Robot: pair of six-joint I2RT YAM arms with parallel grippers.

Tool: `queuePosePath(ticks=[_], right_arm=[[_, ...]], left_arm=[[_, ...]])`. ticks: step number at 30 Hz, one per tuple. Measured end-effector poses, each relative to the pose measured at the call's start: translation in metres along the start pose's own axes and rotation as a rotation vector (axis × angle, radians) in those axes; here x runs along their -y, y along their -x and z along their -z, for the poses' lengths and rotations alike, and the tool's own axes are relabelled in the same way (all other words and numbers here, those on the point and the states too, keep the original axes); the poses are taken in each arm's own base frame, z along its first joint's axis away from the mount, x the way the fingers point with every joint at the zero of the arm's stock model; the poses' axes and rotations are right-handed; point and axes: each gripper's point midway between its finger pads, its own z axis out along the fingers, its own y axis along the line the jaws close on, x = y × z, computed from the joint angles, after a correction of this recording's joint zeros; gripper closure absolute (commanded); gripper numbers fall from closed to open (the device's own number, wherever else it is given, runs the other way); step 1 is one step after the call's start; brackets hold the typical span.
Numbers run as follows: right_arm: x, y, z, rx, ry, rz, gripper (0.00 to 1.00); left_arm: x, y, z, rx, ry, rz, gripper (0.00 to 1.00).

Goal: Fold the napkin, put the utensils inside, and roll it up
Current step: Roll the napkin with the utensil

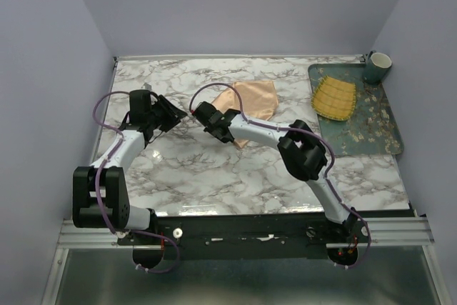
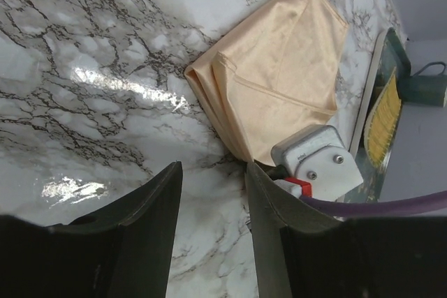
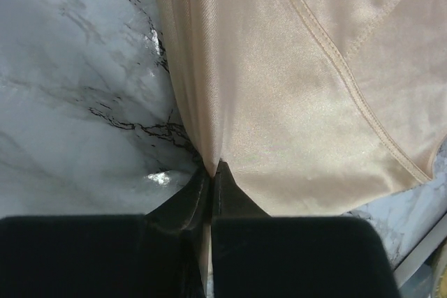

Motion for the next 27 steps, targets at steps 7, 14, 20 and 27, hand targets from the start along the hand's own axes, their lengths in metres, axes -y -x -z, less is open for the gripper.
queuePosePath(ticks=[7,14,20,27], right_arm=[[0.002,0.002,0.0,0.021,0.134,-0.06,0.99],[0.005,0.002,0.001,0.053,0.427,-0.227,0.99],[0.006,-0.002,0.004,0.069,0.636,-0.337,0.99],[-0.002,-0.003,0.009,0.068,0.769,-0.386,0.99]], left_arm=[[-0.012,-0.025,-0.021,-0.084,-0.014,0.061,0.41],[-0.002,-0.057,-0.044,-0.166,-0.043,0.081,0.39],[0.006,-0.096,-0.063,-0.26,-0.038,0.083,0.27],[0.02,-0.099,-0.081,-0.255,-0.03,0.127,0.25]])
